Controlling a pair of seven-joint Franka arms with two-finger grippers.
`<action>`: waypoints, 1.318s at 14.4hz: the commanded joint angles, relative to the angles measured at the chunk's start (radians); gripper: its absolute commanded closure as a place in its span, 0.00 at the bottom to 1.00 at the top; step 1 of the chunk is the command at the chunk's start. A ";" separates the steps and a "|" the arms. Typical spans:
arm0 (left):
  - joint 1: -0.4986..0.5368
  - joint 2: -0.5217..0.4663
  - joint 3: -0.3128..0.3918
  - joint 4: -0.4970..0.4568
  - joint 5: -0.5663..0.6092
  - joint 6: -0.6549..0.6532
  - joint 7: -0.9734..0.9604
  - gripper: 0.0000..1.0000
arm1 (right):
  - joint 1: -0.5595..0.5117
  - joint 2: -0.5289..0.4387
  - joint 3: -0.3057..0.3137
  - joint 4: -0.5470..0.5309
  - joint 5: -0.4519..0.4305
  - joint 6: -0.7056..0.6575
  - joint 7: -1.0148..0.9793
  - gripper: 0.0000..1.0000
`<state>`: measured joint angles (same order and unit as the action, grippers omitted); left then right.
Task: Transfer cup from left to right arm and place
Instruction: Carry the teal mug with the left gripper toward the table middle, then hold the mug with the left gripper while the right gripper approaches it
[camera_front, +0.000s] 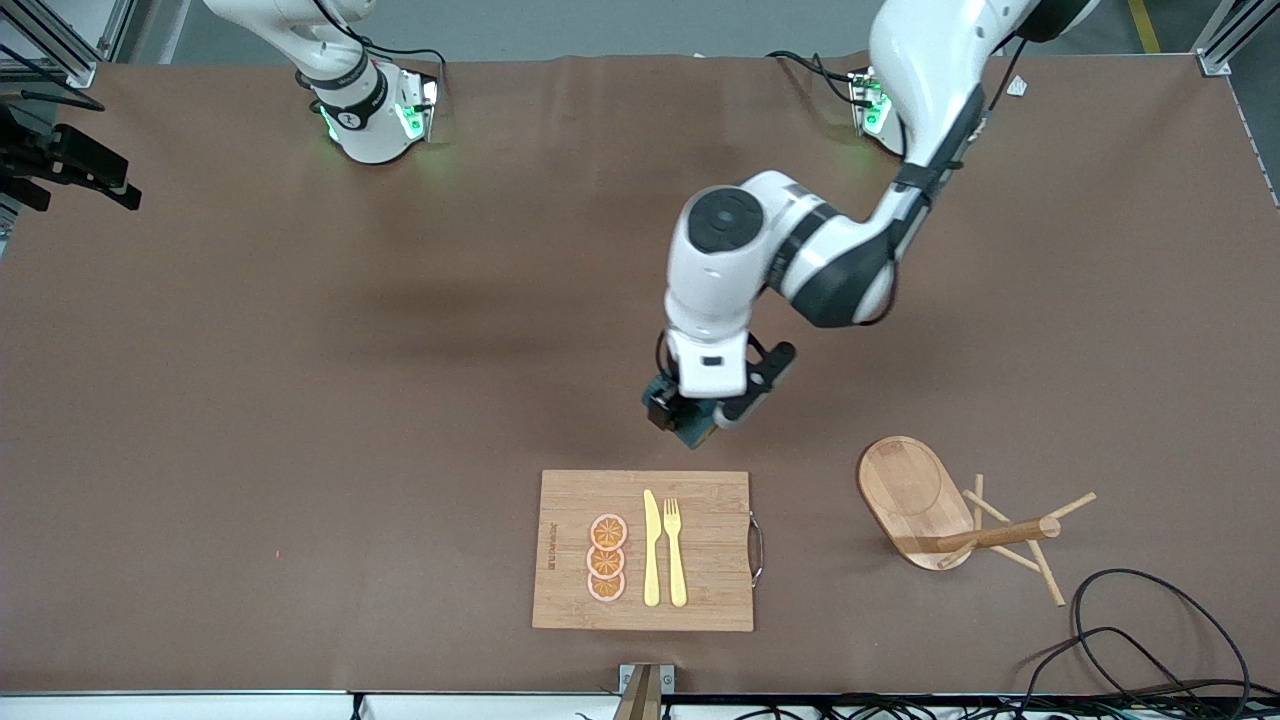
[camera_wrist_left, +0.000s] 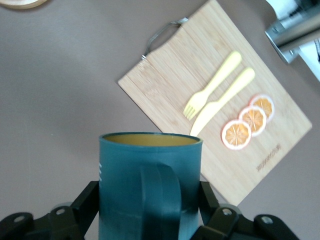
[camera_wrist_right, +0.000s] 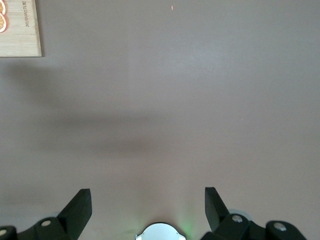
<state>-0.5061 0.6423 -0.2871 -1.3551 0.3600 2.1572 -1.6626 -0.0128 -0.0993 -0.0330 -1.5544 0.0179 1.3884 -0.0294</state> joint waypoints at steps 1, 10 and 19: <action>-0.067 -0.006 0.012 0.002 0.135 0.004 -0.025 0.27 | -0.035 0.018 0.007 -0.003 -0.001 0.006 0.000 0.00; -0.313 0.200 0.038 -0.001 0.820 -0.072 -0.460 0.27 | -0.088 0.220 0.007 -0.001 0.007 0.049 -0.074 0.00; -0.537 0.356 0.143 0.001 1.145 -0.270 -0.617 0.27 | -0.023 0.237 0.013 -0.134 0.060 0.260 0.010 0.00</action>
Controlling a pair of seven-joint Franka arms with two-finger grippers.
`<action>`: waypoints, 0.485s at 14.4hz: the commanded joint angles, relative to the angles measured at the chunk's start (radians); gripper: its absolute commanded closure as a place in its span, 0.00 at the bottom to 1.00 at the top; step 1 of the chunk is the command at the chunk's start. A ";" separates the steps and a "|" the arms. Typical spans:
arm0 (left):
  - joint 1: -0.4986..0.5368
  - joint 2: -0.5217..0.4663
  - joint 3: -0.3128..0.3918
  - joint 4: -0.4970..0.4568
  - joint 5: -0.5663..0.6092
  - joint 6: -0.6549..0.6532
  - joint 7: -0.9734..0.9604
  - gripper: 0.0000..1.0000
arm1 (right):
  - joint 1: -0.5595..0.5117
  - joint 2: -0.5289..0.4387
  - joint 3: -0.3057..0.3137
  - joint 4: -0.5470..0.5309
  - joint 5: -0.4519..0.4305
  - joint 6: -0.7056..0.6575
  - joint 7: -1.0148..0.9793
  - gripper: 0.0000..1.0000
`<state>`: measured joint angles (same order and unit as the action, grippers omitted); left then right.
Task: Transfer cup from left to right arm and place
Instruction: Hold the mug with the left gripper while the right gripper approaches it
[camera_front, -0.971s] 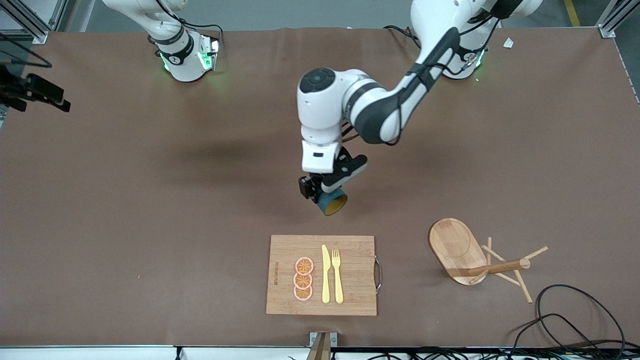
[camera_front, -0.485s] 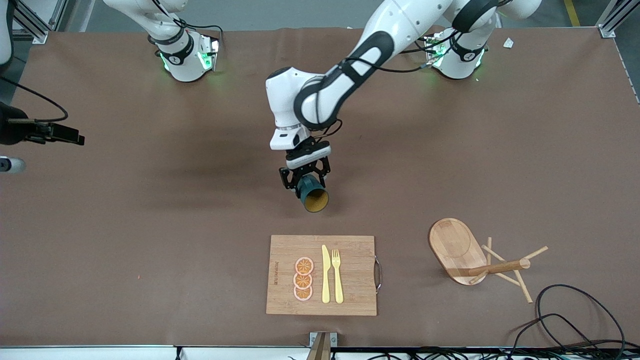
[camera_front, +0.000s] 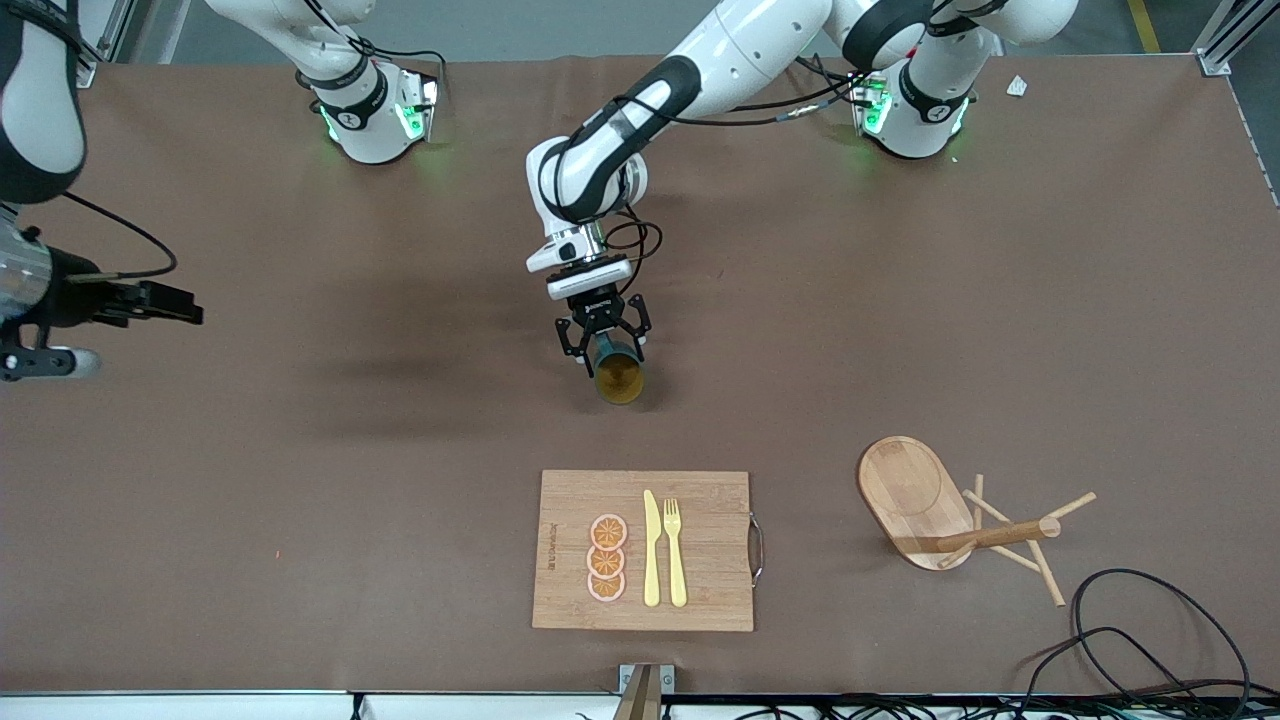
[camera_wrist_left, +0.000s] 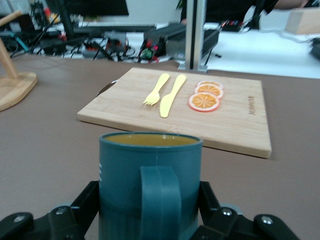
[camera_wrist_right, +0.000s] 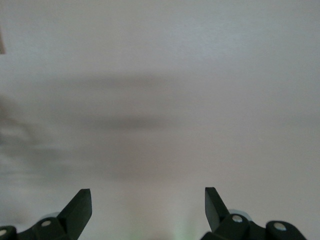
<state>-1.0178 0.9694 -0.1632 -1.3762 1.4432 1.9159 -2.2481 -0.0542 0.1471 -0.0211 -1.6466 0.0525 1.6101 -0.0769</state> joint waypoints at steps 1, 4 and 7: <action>-0.027 0.038 0.019 0.022 0.081 -0.032 -0.039 0.27 | 0.045 -0.005 0.001 -0.061 0.029 0.063 0.098 0.00; -0.028 0.074 0.019 0.020 0.178 -0.032 -0.154 0.26 | 0.109 -0.004 0.001 -0.120 0.059 0.135 0.230 0.00; -0.028 0.097 0.019 0.026 0.245 -0.032 -0.246 0.26 | 0.181 0.009 0.001 -0.137 0.063 0.180 0.318 0.00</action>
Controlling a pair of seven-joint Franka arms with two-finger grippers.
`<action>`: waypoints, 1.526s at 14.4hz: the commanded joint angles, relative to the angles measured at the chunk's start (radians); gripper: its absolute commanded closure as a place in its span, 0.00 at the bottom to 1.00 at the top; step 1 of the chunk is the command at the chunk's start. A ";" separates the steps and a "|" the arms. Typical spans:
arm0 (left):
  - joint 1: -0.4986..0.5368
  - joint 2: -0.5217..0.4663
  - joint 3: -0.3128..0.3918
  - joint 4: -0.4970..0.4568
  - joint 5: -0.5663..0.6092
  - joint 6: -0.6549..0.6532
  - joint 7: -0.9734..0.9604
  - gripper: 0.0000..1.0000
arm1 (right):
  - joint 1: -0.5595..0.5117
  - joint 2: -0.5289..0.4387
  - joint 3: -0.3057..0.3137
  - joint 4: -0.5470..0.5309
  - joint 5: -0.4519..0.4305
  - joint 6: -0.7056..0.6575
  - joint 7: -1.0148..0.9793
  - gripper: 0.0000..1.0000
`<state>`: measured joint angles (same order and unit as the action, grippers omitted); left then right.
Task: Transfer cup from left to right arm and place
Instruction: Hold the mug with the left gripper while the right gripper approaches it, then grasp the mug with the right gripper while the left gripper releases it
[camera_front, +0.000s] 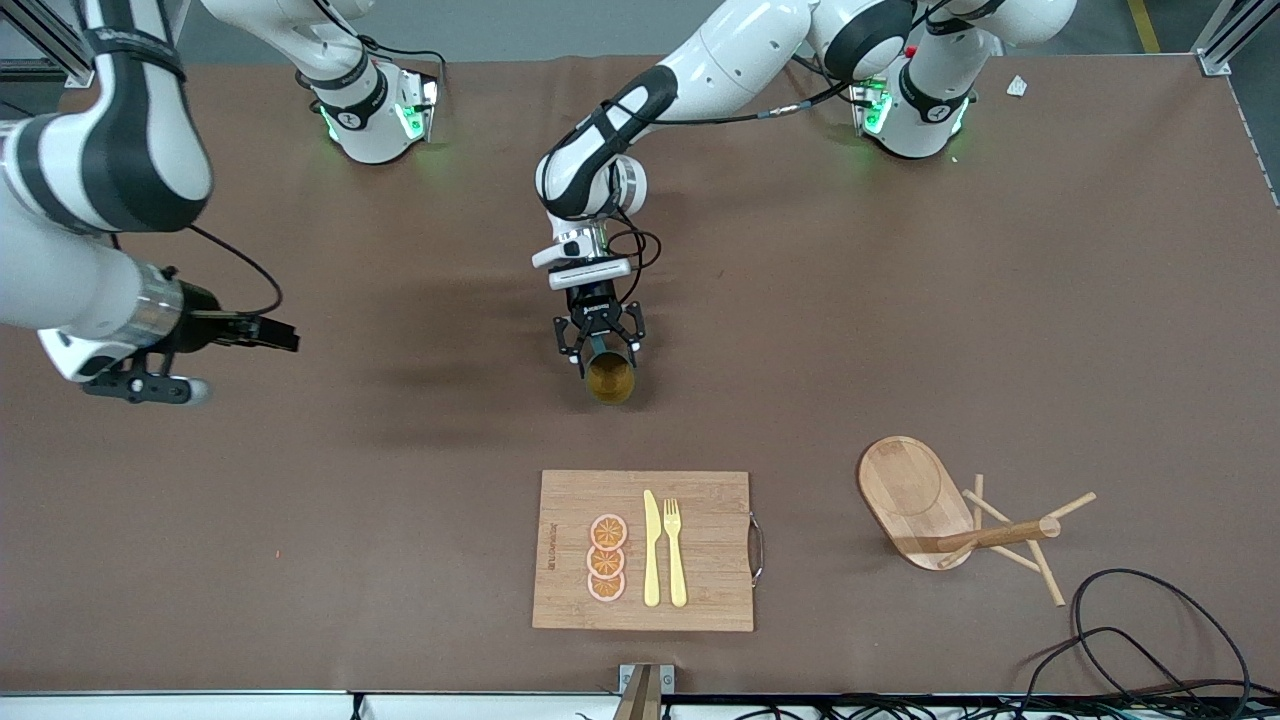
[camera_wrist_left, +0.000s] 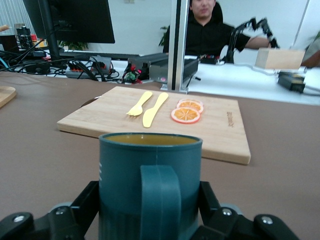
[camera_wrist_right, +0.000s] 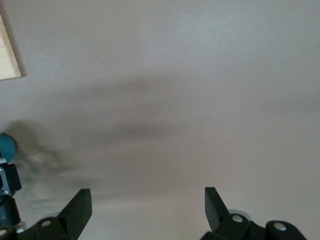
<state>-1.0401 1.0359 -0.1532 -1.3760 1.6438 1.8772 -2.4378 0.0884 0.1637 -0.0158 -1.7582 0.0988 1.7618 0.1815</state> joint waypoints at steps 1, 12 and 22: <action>-0.008 0.027 0.009 0.026 0.050 0.007 -0.058 0.26 | 0.059 0.000 -0.004 -0.027 0.016 0.044 0.085 0.00; -0.081 0.027 -0.005 0.015 -0.042 -0.006 -0.081 0.00 | 0.273 0.091 -0.003 -0.075 0.045 0.232 0.191 0.00; -0.149 -0.105 -0.089 -0.047 -0.453 -0.260 -0.098 0.00 | 0.444 0.227 -0.003 -0.072 0.090 0.479 0.184 0.00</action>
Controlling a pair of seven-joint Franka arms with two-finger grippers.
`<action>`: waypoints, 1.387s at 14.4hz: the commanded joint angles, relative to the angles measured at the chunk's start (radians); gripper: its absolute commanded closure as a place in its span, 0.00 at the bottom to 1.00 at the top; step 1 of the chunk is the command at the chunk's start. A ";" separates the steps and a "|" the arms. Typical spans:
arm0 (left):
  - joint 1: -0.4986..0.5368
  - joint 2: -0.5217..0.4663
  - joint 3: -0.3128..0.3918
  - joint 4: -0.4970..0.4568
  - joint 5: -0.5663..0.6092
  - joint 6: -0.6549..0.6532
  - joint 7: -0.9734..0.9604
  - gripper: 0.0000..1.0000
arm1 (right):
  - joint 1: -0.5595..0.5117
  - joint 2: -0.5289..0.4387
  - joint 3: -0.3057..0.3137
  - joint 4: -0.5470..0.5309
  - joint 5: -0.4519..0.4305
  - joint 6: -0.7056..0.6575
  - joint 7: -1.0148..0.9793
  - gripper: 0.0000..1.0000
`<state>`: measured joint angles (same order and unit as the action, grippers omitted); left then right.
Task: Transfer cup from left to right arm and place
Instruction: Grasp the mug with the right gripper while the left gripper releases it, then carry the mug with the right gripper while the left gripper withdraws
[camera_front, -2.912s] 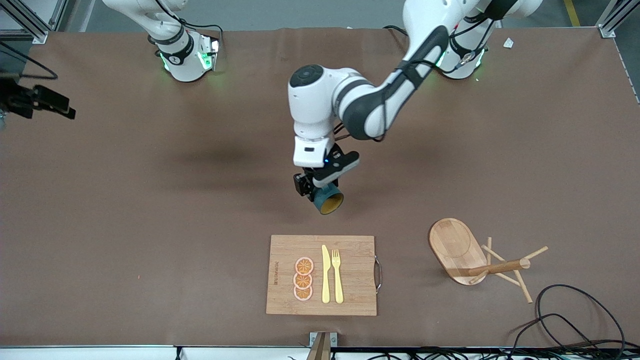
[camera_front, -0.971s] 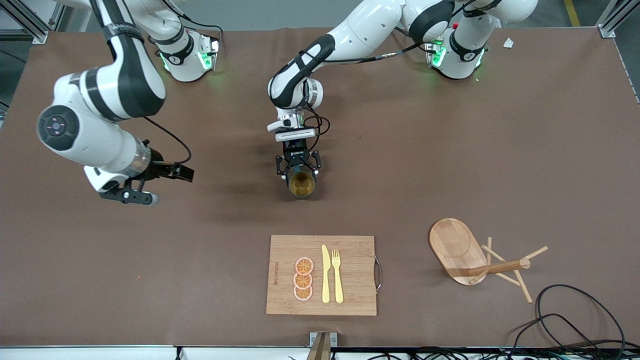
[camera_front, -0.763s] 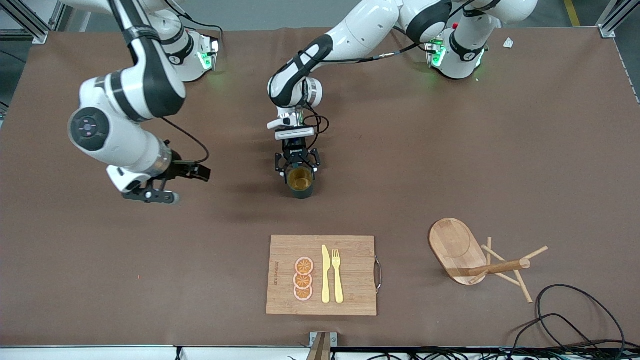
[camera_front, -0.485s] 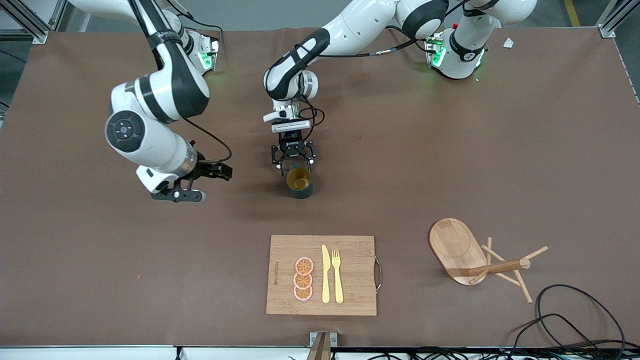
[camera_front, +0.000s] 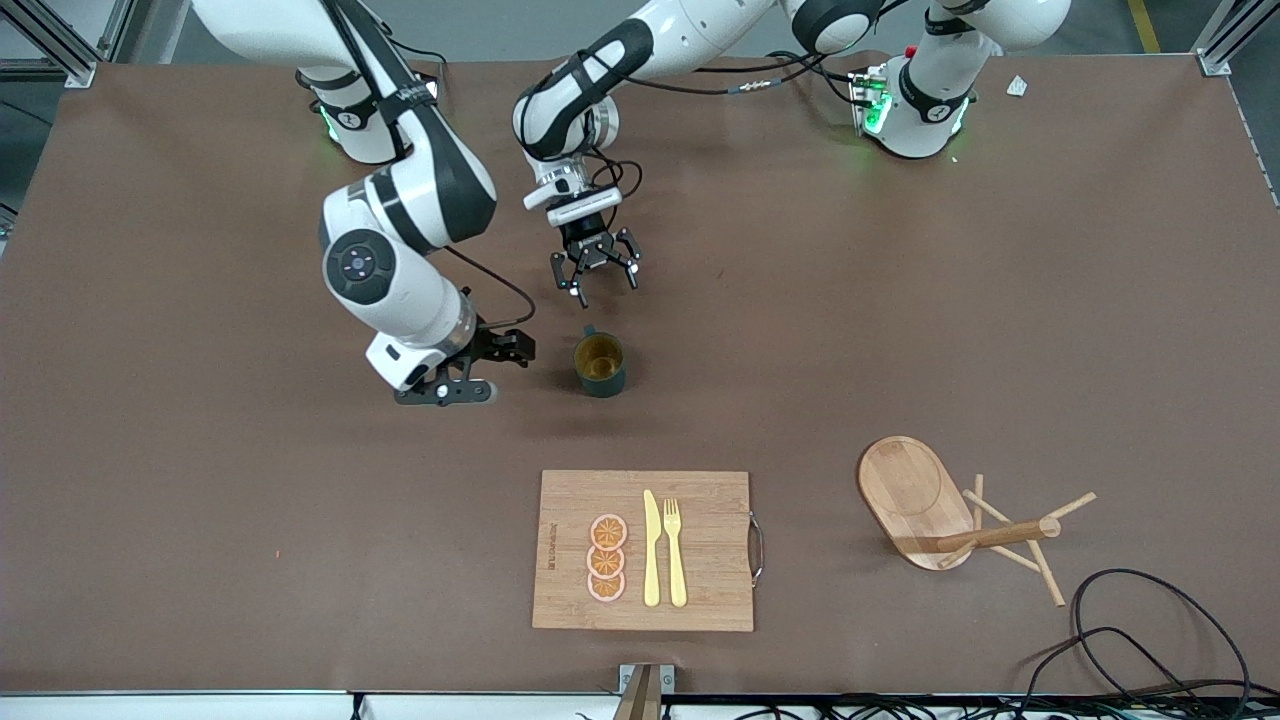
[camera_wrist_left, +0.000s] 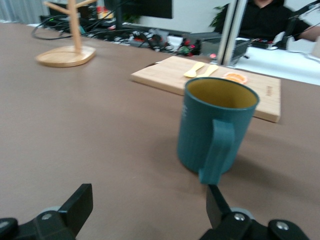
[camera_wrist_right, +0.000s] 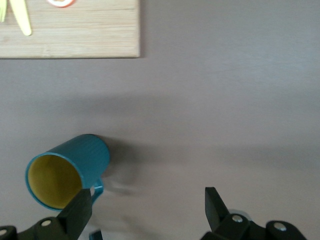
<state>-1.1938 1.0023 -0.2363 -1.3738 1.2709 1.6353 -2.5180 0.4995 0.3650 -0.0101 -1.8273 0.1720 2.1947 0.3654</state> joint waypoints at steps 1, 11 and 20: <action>0.007 -0.100 -0.009 -0.074 -0.123 -0.022 -0.018 0.00 | 0.040 0.040 -0.010 -0.003 0.017 0.072 -0.002 0.00; 0.105 -0.514 -0.012 -0.551 -0.265 0.119 -0.082 0.01 | 0.123 0.132 -0.010 -0.003 0.017 0.201 0.010 0.00; 0.302 -0.683 -0.015 -0.597 -0.425 0.150 0.140 0.01 | 0.157 0.180 -0.011 0.000 -0.008 0.266 -0.010 0.69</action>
<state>-0.9367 0.3897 -0.2456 -1.9506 0.9025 1.7698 -2.4736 0.6402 0.5481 -0.0106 -1.8274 0.1709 2.4571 0.3654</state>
